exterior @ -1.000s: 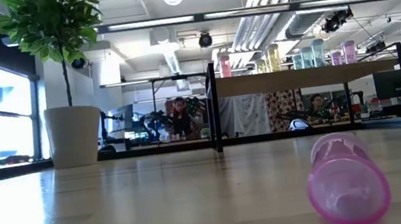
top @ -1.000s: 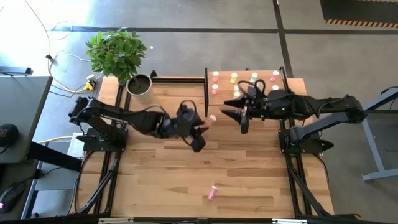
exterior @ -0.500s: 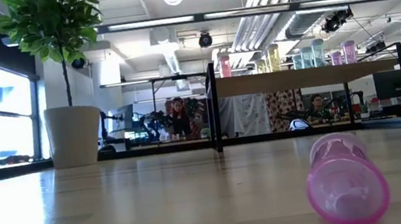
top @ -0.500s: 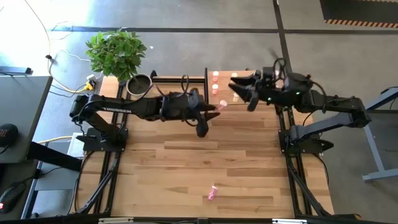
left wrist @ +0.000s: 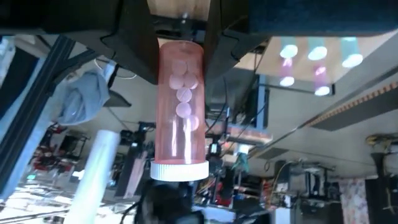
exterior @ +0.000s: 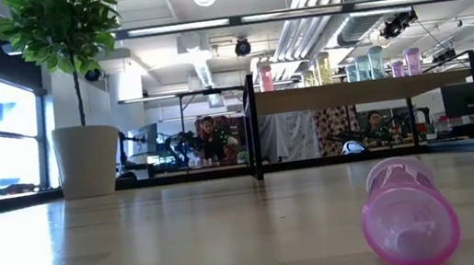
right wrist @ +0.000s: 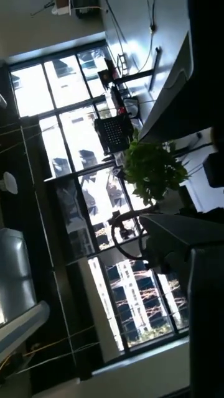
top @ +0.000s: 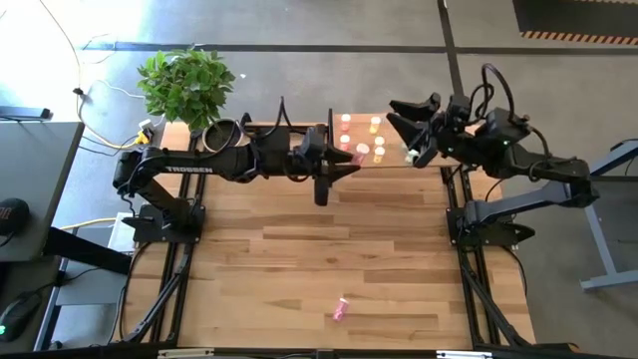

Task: Pick and place medicine bottles onto shelf by color
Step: Put the pink pill bottle on the shelf aligned with the other pink pill bottles

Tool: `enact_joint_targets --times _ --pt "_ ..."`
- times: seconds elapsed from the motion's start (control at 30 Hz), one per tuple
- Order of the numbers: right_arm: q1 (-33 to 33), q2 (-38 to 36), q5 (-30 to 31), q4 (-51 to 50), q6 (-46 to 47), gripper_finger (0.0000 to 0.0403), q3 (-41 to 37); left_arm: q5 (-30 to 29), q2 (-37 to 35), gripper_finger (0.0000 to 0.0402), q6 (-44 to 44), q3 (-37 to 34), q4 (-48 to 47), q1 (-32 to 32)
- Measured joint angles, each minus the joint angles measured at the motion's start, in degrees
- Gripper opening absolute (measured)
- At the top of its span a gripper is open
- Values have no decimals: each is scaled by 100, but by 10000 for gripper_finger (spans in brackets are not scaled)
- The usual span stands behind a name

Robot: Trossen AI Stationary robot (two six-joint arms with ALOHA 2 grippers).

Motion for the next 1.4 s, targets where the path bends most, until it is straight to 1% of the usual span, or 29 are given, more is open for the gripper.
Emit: enact_joint_targets --times 0.07,0.17,0.27,0.4,0.5,0.67,0.87,0.97,1.07,1.23,1.4 --pt "-67 -7 -48 -247 -50 189 0 51 0 101 1 0 36 0" --pt "-162 1 -318 -827 21 189 0 51 0 101 1 0 46 0" --pt "-162 87 -397 -1151 33 189 0 48 0 101 0 0 44 0" --pt "-82 227 -470 -1195 -161 189 0 34 64 101 0 2 51 0" --pt "-68 273 -671 -1190 -183 189 0 -1 129 101 0 2 84 0" --pt "-70 284 -693 -1304 -12 189 0 -36 226 101 0 4 90 -2" --pt "-70 289 -703 -2263 393 189 -2 -71 342 101 48 2 -465 -19" --pt "-70 288 -860 -2632 557 189 -2 -77 405 101 150 -5 -775 -35" --pt "-70 290 -894 -2916 687 189 -4 -78 452 101 162 -5 -1042 -60" --pt "-70 290 -940 -3315 928 189 -4 -140 559 101 256 -4 -1050 -138" --pt "-70 305 -1296 -3573 1135 189 -4 -144 612 101 256 1 -945 -167"
